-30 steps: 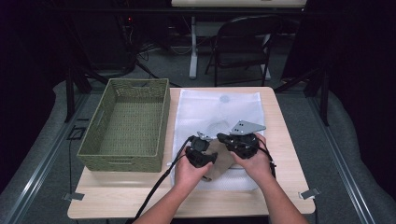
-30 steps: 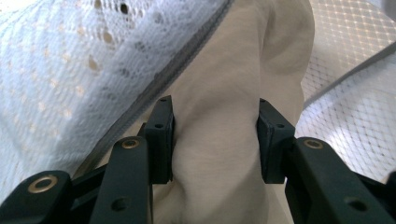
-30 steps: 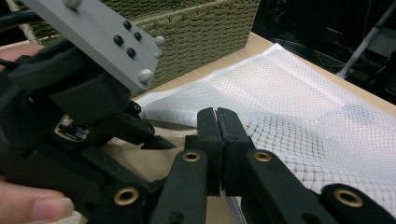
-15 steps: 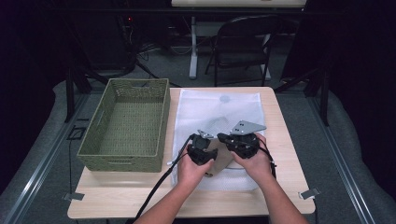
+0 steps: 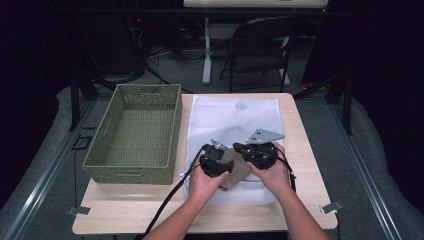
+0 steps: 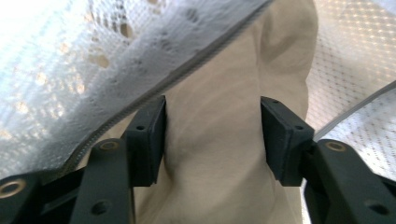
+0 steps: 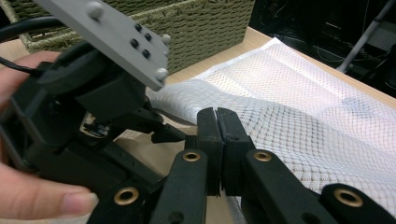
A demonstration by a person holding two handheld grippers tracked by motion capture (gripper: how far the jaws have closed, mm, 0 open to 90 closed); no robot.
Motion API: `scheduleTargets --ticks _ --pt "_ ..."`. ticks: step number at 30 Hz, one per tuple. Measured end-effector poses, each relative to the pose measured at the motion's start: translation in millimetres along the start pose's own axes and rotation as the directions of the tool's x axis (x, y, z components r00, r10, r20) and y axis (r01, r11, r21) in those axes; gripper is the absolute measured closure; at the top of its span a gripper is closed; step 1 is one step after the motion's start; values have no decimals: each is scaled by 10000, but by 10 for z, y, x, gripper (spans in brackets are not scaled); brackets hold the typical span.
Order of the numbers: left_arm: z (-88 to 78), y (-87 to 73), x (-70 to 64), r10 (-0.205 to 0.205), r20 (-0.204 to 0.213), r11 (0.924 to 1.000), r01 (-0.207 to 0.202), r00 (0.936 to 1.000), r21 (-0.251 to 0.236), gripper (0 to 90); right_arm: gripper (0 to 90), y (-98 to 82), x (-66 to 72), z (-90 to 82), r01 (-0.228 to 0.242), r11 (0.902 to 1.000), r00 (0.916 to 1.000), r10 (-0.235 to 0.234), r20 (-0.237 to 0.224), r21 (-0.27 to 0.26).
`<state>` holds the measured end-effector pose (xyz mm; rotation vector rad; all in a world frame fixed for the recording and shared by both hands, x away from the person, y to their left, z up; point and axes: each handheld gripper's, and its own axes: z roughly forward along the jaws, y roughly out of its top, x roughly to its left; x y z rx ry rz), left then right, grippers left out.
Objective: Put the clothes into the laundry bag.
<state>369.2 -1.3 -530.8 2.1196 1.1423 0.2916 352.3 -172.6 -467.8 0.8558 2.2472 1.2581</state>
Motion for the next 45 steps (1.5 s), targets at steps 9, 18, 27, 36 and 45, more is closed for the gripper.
scheduleTargets --ticks 9,18,27,36,45 --pt "-202 -93 -47 314 165 9993 -311 9994 -183 371 892 -2 -12 1 2 10000 10000 -2 -25 15" --pt "-332 -237 -59 300 563 9990 -280 9980 -361 332 892 -4 -7 14 -51 10000 10000 51 -28 9" --pt "-220 -346 -47 324 389 9995 -324 9987 -10 331 891 -6 0 16 -42 10000 10000 42 -60 13" --pt "-174 -391 -12 438 77 9989 -440 9990 175 593 892 -5 12 12 37 10000 10000 -37 -76 34" --pt "-186 -322 -7 378 -140 9993 -379 9992 -27 762 892 -1 29 15 64 10000 9999 -64 -103 7"
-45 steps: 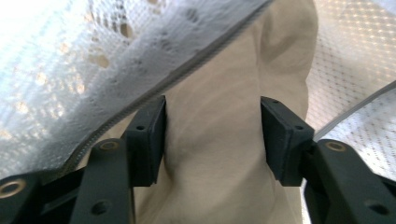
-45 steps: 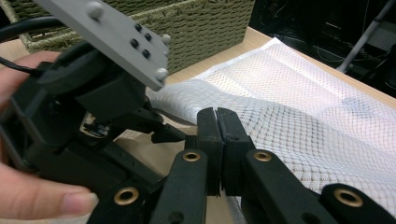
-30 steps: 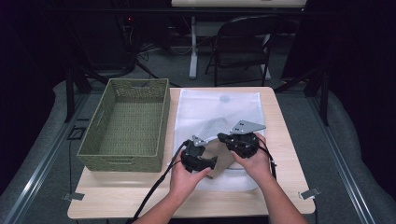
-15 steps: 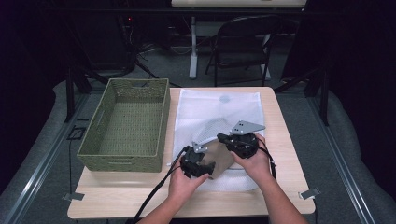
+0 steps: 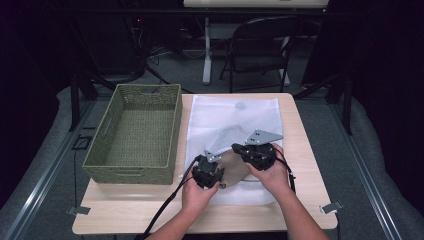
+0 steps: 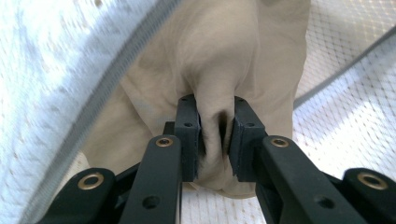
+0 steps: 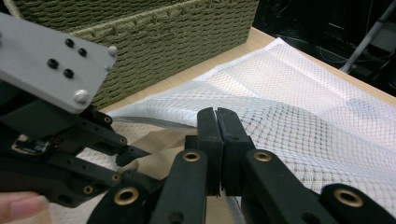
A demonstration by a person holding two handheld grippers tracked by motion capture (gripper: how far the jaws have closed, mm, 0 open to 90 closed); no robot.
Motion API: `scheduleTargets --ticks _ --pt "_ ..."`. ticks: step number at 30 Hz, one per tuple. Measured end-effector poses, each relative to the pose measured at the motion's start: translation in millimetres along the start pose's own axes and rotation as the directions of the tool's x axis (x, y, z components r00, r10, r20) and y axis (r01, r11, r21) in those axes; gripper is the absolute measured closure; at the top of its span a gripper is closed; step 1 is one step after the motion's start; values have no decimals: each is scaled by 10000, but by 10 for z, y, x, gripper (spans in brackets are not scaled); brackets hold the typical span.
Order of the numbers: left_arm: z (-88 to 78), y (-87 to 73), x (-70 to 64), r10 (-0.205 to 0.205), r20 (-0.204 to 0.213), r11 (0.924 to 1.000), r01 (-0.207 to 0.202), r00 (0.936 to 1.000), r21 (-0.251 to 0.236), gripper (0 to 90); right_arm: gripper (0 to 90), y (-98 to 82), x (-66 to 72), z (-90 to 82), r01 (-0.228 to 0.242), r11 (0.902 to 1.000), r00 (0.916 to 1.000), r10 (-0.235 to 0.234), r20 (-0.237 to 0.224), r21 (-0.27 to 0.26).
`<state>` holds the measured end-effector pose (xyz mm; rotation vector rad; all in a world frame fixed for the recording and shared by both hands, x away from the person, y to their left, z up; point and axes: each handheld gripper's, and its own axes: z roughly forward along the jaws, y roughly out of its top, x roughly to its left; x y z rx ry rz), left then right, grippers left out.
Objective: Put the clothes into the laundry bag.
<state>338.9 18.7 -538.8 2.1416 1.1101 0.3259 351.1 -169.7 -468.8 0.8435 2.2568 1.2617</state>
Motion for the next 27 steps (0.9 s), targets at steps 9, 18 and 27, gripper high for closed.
scheduleTargets --ticks 9,18,27 --pt "61 119 -12 -129 -194 9998 126 9997 -181 773 892 2 0 -5 8 10000 10000 -8 40 -2" --pt "121 169 9 -321 -454 9979 295 9985 -578 776 892 6 11 -4 43 10000 10000 -43 53 3" --pt "190 154 36 -255 -525 9982 226 9983 -553 742 892 -1 6 4 24 10000 10000 -24 65 52"
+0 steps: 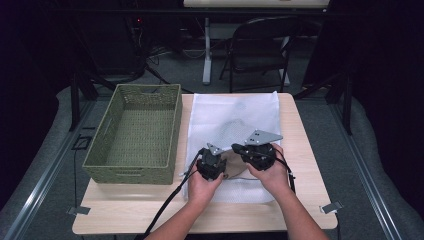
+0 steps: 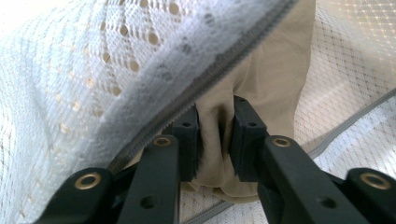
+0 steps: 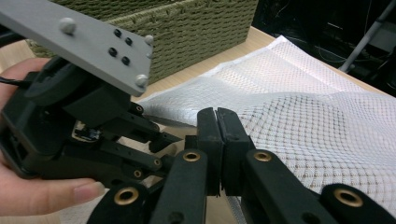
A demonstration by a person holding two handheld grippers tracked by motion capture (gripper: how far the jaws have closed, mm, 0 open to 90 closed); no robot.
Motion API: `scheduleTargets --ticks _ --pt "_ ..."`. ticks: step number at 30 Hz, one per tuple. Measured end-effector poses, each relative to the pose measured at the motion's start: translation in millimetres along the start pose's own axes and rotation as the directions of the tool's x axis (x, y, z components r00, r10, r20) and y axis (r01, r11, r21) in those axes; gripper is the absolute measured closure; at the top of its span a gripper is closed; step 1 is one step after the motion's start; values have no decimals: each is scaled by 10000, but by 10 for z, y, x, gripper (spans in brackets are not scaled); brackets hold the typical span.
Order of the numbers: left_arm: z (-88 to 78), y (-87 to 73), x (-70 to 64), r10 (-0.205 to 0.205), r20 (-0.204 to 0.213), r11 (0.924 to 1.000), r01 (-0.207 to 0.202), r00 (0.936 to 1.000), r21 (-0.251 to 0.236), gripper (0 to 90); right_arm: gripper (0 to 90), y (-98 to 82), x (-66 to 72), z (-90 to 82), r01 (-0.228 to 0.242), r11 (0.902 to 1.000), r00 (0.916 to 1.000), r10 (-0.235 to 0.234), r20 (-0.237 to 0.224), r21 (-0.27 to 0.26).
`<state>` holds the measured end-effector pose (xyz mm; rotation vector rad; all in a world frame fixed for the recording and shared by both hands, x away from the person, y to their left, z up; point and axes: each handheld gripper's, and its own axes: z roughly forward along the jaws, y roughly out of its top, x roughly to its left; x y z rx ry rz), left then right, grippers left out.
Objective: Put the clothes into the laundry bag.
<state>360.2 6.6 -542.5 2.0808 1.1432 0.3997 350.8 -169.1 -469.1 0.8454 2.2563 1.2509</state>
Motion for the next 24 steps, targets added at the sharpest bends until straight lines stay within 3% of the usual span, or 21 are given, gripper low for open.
scheduleTargets --ticks 12,24 --pt "-180 -65 17 -1 412 9999 -4 9992 105 595 891 -50 -26 24 -113 9996 9999 112 11 266" --pt "-430 -204 191 -99 859 9975 38 9963 712 605 891 -104 -1 60 -142 9985 9999 147 -90 534"
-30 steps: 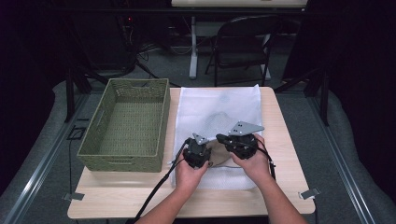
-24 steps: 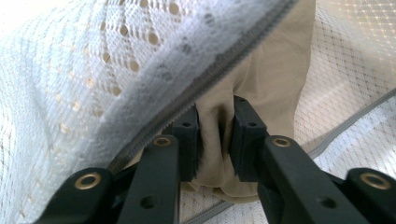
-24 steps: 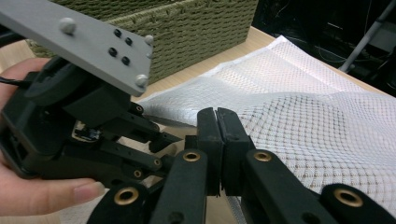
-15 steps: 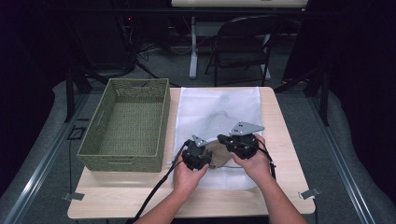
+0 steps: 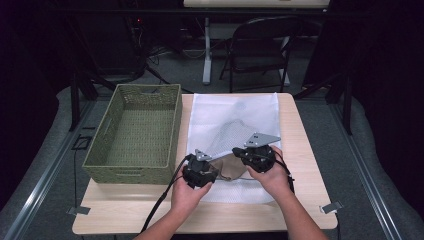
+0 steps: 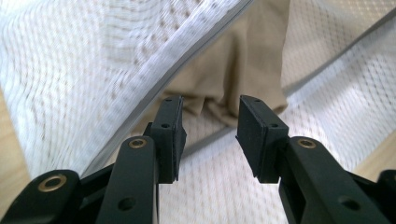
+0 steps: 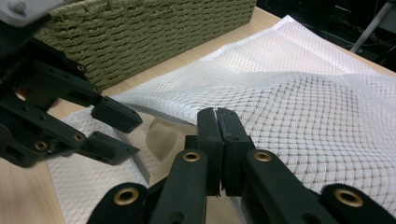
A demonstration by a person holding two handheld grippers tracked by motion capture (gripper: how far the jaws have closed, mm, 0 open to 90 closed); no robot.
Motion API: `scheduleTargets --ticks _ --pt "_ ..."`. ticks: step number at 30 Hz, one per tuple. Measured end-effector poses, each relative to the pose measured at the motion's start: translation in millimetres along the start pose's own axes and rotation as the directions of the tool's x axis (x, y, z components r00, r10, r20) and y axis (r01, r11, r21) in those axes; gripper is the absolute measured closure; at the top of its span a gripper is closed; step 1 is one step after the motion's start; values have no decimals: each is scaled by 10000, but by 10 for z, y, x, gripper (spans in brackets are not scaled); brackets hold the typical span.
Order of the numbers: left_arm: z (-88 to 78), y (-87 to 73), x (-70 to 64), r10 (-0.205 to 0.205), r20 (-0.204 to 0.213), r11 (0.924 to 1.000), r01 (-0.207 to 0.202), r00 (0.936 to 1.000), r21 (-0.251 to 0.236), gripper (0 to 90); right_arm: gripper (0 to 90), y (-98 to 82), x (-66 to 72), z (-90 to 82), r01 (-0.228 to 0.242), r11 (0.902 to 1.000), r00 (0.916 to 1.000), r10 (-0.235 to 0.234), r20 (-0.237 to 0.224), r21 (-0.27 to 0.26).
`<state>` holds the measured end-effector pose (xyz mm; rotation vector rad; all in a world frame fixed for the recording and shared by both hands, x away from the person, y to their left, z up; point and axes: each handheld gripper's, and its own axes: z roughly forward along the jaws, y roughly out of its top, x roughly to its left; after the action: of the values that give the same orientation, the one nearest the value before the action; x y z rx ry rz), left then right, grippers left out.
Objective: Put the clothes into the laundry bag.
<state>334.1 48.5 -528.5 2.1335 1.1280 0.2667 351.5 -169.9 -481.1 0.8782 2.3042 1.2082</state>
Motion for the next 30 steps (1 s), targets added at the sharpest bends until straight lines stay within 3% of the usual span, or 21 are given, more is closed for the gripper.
scheduleTargets --ticks 16,22,24,30 --pt "-229 -296 126 660 104 9967 -664 9978 465 557 885 -84 27 5 -8 9992 10000 4 87 389" --pt "-313 -382 188 735 274 9966 -745 9969 357 526 797 -124 57 -92 -152 9994 9995 144 265 304" --pt "-326 -409 206 552 384 9980 -564 9977 284 509 765 -142 64 -137 -166 9995 9991 155 403 271" --pt "-344 -449 267 562 379 9983 -568 9977 161 487 654 -234 39 -322 -359 9990 9953 334 912 257"
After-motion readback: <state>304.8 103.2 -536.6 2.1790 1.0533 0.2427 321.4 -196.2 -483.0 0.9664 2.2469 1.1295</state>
